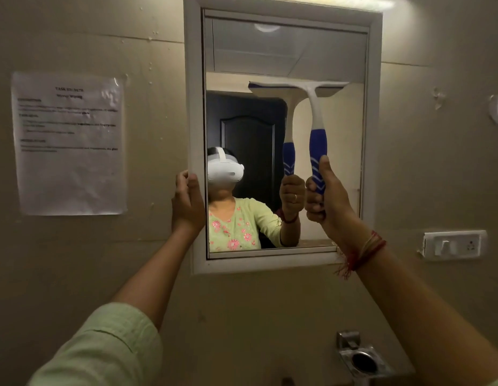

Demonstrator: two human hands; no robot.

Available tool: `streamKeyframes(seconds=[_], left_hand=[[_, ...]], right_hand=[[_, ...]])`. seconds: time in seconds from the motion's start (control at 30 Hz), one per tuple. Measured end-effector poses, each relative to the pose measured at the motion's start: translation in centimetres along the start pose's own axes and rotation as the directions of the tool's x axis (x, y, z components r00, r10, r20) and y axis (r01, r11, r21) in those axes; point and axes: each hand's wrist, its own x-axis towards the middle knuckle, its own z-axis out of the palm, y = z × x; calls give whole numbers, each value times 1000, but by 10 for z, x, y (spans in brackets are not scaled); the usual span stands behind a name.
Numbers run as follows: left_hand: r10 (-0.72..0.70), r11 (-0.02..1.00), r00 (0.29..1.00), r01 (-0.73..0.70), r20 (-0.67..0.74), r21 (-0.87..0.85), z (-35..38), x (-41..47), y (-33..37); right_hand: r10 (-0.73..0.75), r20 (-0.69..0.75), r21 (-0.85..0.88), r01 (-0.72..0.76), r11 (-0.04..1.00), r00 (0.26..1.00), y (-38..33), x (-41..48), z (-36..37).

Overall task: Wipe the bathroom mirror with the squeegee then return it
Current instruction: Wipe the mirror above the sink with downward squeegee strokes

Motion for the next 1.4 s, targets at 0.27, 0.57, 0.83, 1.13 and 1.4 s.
streamKeyframes(seconds=[0.27,0.57,0.83,1.13,1.4], left_hand=[[-7,1000,1000,7,-18,13,0,1,0],[-13,1000,1000,13,-5,11,0,0,2],[-10,1000,1000,10,-17,5,1,0,1],[-19,1000,1000,19,-5,14,1,-1,2],[-29,999,1000,29,-4,37,1,-1,2]], right_hand=[[57,100,42,-62,997,993,22,-12,-19],[27,68,-36,-25,999,997,54,-30,-40],[35,-136,-166,-57,985,990,75,-41,-49],[56,-123,-239,-84,967,991,100,-55,-66],[73,-154,-247,-110,963,985,128,-68,-77]])
